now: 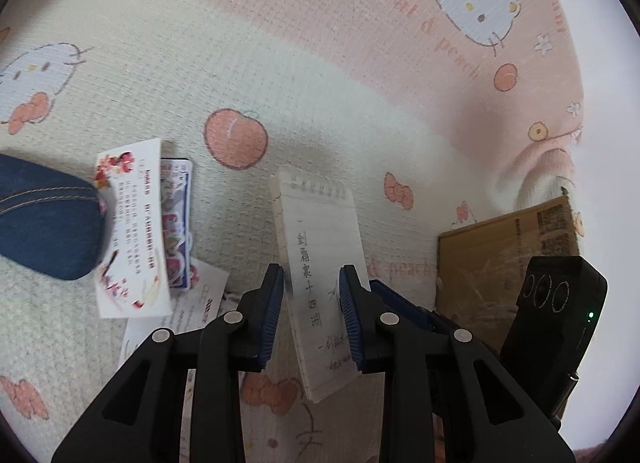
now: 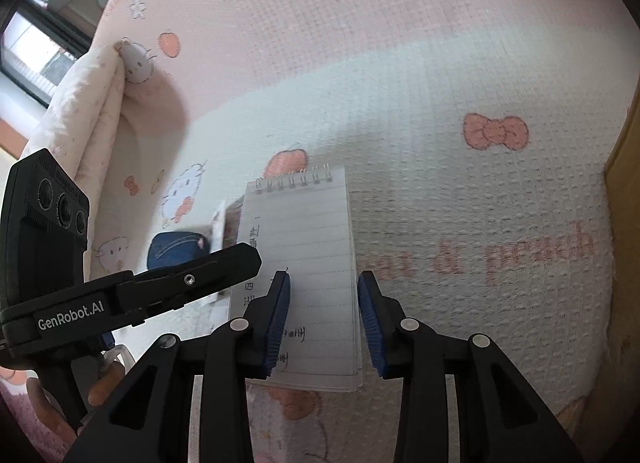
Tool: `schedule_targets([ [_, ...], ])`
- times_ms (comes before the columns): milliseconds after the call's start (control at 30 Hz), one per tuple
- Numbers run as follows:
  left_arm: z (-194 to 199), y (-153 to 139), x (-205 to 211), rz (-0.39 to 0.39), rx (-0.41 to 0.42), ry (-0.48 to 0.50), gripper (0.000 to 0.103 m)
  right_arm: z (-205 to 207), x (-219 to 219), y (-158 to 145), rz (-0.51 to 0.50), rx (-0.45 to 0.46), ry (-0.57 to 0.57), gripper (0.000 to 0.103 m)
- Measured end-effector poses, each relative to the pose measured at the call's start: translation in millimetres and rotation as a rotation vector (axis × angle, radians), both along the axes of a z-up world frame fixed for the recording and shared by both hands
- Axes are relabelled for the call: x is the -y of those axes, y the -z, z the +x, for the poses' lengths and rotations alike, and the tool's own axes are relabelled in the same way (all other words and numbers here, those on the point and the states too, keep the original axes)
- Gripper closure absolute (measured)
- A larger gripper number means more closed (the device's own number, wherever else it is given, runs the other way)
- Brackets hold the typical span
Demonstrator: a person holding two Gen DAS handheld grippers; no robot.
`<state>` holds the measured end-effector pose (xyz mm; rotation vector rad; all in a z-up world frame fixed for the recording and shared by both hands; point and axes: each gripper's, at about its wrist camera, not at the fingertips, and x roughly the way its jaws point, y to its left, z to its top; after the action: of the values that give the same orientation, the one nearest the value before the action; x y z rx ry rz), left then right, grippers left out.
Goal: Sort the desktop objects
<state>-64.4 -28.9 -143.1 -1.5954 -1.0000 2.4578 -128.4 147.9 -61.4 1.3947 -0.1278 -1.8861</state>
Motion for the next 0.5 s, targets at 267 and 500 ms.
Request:
schedule_targets([
  [267,32,-15,11,-0.017,-0.046,-0.024,0.071,30,12,-20,0.003,-0.055,-0.037,0.071],
  [500,65,-7,36,0.023,-0.025,-0.114,0.071,54,40,-27,0.014,-0.094,-0.108,0.071],
])
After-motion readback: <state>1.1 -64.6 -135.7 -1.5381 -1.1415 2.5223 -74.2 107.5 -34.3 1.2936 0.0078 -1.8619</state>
